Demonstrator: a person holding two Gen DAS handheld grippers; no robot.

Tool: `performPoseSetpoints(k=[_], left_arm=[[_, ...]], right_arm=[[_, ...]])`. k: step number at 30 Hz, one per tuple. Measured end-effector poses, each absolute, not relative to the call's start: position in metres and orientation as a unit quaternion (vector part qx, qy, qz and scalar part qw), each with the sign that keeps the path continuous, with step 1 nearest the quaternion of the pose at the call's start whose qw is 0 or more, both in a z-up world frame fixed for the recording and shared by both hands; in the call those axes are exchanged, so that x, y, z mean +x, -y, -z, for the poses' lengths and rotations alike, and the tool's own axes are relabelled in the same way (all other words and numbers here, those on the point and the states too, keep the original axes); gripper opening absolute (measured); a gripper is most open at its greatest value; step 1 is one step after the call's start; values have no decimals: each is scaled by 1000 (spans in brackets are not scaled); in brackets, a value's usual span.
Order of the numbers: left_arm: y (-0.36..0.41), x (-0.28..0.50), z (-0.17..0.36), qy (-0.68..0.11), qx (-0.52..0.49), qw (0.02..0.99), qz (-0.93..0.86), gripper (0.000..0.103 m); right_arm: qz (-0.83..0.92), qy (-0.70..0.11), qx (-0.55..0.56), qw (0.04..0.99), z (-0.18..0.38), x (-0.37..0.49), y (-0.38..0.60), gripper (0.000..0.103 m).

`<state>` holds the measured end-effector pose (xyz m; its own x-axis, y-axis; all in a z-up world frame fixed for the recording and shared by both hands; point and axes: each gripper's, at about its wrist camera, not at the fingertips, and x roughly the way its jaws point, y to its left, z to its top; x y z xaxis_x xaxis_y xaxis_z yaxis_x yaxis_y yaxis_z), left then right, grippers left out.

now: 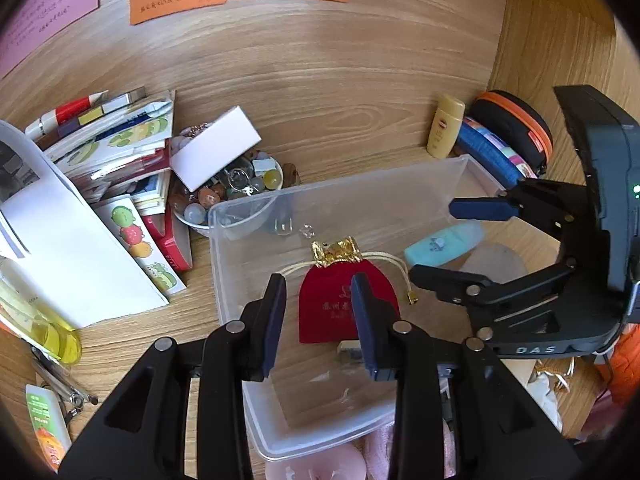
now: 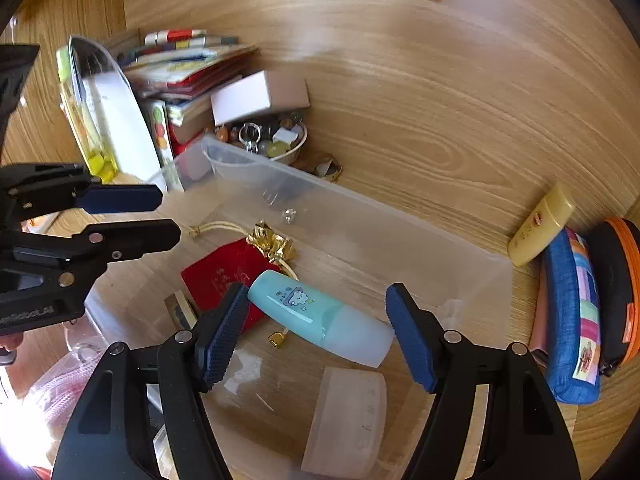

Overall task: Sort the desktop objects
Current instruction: 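Carry the tile and tube into the clear box and open both tools, then withdraw both open tools from the box toward the remaining items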

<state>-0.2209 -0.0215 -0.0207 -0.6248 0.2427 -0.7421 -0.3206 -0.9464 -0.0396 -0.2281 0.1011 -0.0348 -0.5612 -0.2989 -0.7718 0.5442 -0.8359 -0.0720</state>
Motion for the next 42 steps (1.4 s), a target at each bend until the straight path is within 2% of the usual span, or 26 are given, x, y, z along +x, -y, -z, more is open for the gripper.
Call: performPoseSetpoints(k=[2,4,9,12,16,23,31,42], left_arm=[[21,-220,21,-52,-404,156,-900,36],[22,-218,21,-52,-402,153,-901,45],[24,-215,18,-52,-399,151,-903,47],[26,-210,15,-54,-394,146,-906,56],[28,-202,10,-60,-388,141,-909,57],[28,-185,-5,-70,-367,127,-919,70],[33,-156,-21,-78,-340,107,-931,87],[48,-118,-16,-70,-340,90,-933,90]], right_arm=[[865,-167,405,243,37,-229,-96,68],[860,-183,410,243,40,-229,-91,68],[852,-185,425,245,42,-231,-90,68],[846,-175,437,249,43,-232,-92,68],[847,-185,434,243,40,-226,-90,68],[856,-209,410,235,26,-209,-84,76],[873,-194,388,223,-2,-188,-95,81],[892,-158,368,208,-23,-145,-127,85]])
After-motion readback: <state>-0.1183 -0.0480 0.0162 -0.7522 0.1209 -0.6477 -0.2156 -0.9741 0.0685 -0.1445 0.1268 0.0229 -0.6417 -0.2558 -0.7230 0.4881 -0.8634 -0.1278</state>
